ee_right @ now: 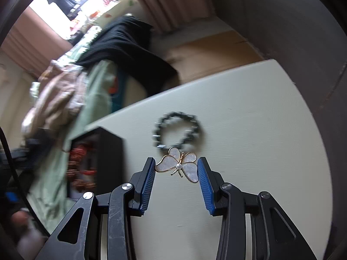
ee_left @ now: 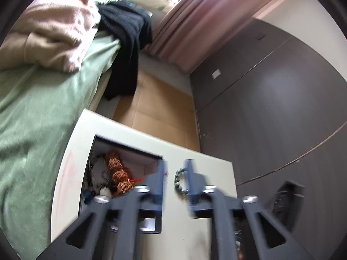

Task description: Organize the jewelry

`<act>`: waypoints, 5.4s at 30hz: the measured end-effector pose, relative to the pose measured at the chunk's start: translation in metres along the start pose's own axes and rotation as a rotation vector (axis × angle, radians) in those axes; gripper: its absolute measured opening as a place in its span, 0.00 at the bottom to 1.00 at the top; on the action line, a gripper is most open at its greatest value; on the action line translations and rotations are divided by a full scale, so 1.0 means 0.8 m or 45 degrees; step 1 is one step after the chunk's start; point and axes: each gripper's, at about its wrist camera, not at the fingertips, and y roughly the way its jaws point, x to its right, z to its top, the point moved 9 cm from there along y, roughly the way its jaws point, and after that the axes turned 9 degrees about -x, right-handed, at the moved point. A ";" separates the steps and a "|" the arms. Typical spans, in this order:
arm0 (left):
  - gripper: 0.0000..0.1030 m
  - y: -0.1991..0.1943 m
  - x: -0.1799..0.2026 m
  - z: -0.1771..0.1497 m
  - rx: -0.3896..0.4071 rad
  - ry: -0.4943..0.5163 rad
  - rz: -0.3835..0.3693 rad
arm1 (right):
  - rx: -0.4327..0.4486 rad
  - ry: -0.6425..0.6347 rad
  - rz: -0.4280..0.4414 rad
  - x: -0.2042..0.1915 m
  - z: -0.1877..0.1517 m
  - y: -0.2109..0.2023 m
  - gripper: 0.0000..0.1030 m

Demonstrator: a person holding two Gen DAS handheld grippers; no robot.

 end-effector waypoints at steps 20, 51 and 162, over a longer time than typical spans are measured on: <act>0.79 -0.082 -0.062 0.028 0.258 -0.129 0.122 | 0.055 -0.106 0.534 -0.155 0.009 0.007 0.40; 0.98 -0.009 0.034 -0.017 0.154 0.162 0.273 | 0.068 0.199 0.246 0.024 -0.002 -0.068 0.75; 0.29 -0.014 -0.005 0.033 -0.017 0.052 0.101 | -0.004 -0.140 -0.447 0.007 0.040 0.076 0.14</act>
